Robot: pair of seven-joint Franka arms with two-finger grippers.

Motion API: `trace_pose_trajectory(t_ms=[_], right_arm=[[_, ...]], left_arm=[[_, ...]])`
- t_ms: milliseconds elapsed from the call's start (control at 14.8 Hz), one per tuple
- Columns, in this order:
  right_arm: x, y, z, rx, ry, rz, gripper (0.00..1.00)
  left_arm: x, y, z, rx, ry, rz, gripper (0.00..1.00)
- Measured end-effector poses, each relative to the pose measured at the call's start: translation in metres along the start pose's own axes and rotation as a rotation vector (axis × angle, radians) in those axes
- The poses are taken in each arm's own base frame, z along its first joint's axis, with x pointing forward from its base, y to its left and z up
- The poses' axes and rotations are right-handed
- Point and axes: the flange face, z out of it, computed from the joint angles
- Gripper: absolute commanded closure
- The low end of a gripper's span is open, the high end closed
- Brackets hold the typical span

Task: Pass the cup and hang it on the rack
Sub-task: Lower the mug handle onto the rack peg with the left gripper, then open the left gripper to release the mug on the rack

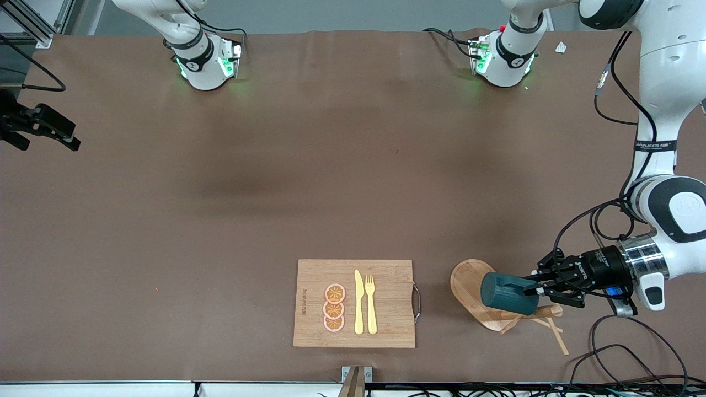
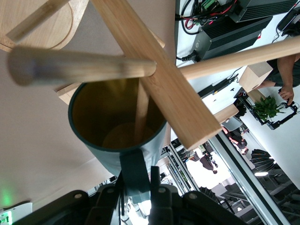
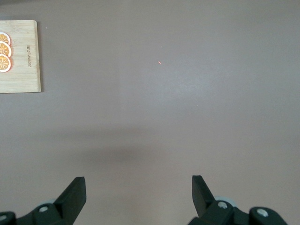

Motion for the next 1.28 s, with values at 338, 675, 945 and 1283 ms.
trace_pose_trajectory(t_ms=[338,675,945,1283], right_arm=[[0.0000,0.0000,0.0000,0.000,0.000,0.000,0.00],[0.0000,0.0000,0.0000,0.000,0.000,0.000,0.00],[0.0000,-0.0001,0.0000,0.000,0.000,0.000,0.00],[0.0000,-0.0001,0.0000,0.000,0.000,0.000,0.00]], left_arm=[[0.0043,-0.0012,-0.0036,-0.007,0.000,-0.007,0.99],[0.0055,-0.0014,-0.0027,-0.016,-0.007,-0.014,0.98],[0.0066,-0.0019,-0.0025,-0.017,-0.007,-0.003,0.91],[0.0084,-0.0021,-0.0030,-0.025,-0.009,-0.006,0.27]])
